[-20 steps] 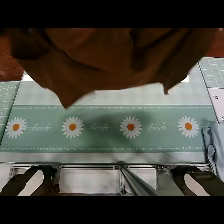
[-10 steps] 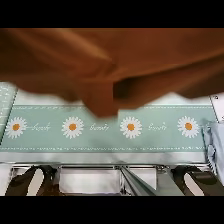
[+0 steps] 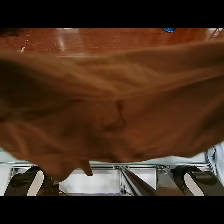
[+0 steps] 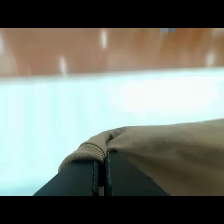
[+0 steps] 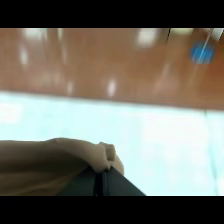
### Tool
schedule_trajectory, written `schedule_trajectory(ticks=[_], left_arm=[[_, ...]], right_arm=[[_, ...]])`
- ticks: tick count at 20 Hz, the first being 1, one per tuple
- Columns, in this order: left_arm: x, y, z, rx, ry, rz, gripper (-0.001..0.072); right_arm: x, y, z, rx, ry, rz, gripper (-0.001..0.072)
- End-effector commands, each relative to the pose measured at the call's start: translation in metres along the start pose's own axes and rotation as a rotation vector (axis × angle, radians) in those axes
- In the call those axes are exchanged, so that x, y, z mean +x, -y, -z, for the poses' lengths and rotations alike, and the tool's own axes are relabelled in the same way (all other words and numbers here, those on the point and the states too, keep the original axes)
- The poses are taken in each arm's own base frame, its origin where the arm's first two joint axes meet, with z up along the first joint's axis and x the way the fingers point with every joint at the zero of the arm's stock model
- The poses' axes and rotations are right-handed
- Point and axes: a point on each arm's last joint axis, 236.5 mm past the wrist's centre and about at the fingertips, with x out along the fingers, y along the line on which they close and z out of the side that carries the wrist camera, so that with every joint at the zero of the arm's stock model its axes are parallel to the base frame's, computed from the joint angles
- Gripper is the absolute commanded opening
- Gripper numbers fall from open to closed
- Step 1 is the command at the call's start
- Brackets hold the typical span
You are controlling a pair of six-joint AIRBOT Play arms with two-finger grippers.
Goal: Fold the shirts.
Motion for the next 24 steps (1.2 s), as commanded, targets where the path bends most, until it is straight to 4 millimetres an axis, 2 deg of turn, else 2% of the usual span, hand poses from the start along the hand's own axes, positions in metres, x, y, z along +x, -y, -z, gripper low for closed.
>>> schedule_trajectory(ticks=[1, 2, 4, 6, 7, 10, 13, 14, 15, 16, 18, 20, 22, 24], left_arm=[[0.086, -0.034, 0.105, -0.158, -0.318, -0.009, 0.0028], [0.114, -0.046, 0.136, -0.206, -0.385, -0.018, 0.0027], [0.166, -0.070, 0.184, -0.286, -0.452, -0.051, 0.0027], [0.213, -0.089, 0.210, -0.340, -0.458, -0.084, 0.0028], [0.233, -0.099, 0.215, -0.354, -0.455, -0.103, 0.0028], [0.291, -0.119, 0.220, -0.433, -0.435, -0.125, 0.0028], [0.328, -0.115, 0.221, -0.515, -0.488, -0.081, 0.0028], [0.336, -0.113, 0.218, -0.522, -0.507, -0.065, 0.0057], [0.340, -0.112, 0.212, -0.513, -0.530, -0.048, 0.0267], [0.339, -0.112, 0.204, -0.504, -0.545, -0.036, 0.0500], [0.321, -0.128, 0.181, -0.449, -0.583, -0.044, 0.0510], [0.290, -0.154, 0.163, -0.434, -0.628, -0.079, 0.0510], [0.259, -0.166, 0.159, -0.500, -0.647, -0.072, 0.0509], [0.237, -0.169, 0.178, -0.551, -0.648, -0.087, 0.0509]], right_arm=[[0.094, 0.003, 0.057, 0.053, -0.185, -0.031, 0.0025], [0.124, 0.003, 0.073, 0.073, -0.234, -0.043, 0.0025], [0.190, 0.003, 0.105, 0.117, -0.318, -0.068, 0.0025], [0.256, 0.003, 0.125, 0.174, -0.372, -0.086, 0.0025], [0.290, 0.003, 0.131, 0.204, -0.372, -0.097, 0.0025], [0.375, -0.002, 0.154, 0.297, -0.437, -0.141, 0.0025], [0.430, -0.030, 0.167, 0.462, -0.480, -0.263, 0.0031], [0.443, -0.035, 0.167, 0.520, -0.483, -0.291, 0.0176], [0.449, -0.037, 0.164, 0.576, -0.488, -0.312, 0.0402], [0.449, -0.035, 0.159, 0.599, -0.496, -0.336, 0.0417], [0.429, -0.013, 0.143, 0.590, -0.520, -0.346, 0.0416], [0.389, 0.026, 0.133, 0.571, -0.568, -0.327, 0.0414], [0.337, 0.062, 0.146, 0.475, -0.667, -0.286, 0.0408], [0.292, 0.081, 0.171, 0.374, -0.755, -0.227, 0.0409]])
